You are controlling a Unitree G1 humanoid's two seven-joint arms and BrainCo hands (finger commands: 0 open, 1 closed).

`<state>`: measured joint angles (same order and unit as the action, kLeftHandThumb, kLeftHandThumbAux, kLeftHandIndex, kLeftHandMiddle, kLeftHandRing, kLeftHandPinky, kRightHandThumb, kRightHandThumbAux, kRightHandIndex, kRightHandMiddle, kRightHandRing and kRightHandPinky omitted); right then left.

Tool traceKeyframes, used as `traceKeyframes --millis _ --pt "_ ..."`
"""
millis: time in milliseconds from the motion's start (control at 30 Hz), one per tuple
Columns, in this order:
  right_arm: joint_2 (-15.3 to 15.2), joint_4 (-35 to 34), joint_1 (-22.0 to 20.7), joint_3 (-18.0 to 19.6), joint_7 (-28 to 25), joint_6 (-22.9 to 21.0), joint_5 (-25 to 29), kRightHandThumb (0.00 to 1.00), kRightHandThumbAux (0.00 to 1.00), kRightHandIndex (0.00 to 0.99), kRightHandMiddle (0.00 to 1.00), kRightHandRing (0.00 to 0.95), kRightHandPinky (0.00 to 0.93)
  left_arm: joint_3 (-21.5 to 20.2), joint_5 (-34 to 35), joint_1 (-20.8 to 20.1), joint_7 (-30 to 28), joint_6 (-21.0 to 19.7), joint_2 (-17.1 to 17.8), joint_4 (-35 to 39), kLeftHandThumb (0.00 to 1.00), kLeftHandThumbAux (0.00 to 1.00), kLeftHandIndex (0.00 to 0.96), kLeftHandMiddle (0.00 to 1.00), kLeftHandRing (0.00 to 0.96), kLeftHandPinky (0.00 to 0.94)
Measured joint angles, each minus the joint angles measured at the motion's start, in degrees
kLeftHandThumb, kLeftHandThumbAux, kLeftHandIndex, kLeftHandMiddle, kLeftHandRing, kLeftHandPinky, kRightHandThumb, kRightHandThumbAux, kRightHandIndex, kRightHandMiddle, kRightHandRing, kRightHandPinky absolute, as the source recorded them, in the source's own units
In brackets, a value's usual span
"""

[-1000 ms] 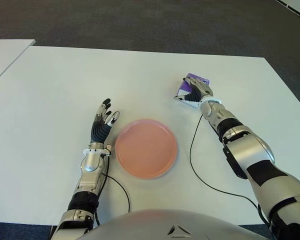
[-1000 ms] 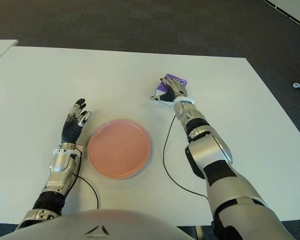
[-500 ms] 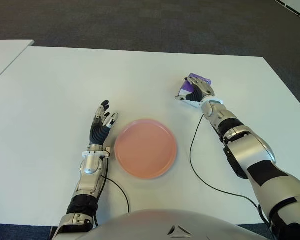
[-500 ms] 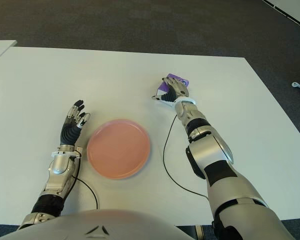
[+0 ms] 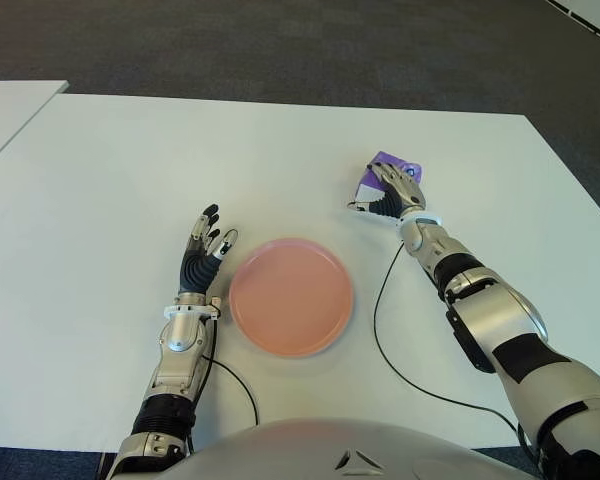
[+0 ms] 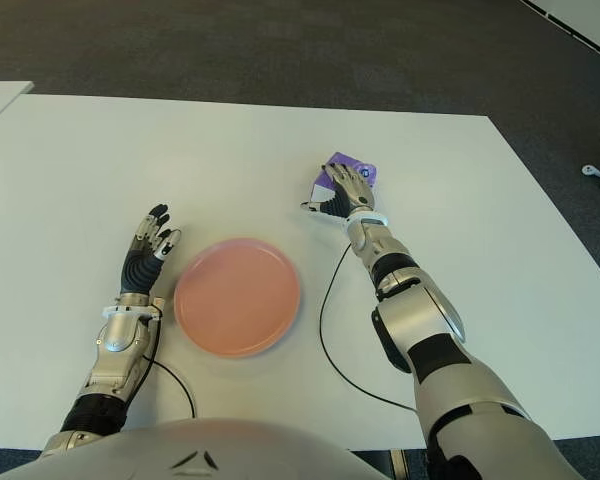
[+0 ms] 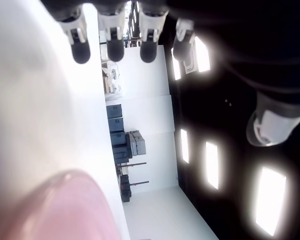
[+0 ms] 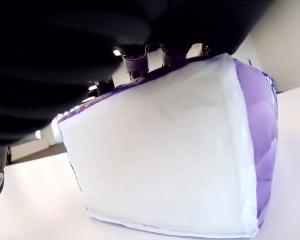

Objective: Put the tissue paper into the plate.

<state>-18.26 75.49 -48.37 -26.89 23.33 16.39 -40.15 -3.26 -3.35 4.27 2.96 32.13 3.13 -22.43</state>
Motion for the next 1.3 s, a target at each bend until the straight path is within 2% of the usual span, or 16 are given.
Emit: traceKeyframes --millis 433,900,1300 --pt "-1.00 -1.69 1.97 -0.15 0.07 3.03 0.14 0.159 0.413 0.000 0.000 0.000 0.000 0.05 0.47 0.60 -0.07 -0.92 0.00 0.88 0.000 0.456 0.000 0.000 0.000 0.000" --pt "-4.35 -5.43 7.87 -1.60 3.60 9.26 -0.02 0.146 0.427 0.000 0.000 0.000 0.000 0.39 0.64 1.75 -0.11 -1.40 -0.01 2.23 0.000 0.452 0.000 0.000 0.000 0.000" --pt "-11.60 -12.85 14.64 -1.21 3.77 16.97 0.72 0.172 0.440 0.000 0.000 0.000 0.000 0.61 0.79 1.92 -0.16 -1.81 0.05 2.89 0.000 0.460 0.000 0.000 0.000 0.000"
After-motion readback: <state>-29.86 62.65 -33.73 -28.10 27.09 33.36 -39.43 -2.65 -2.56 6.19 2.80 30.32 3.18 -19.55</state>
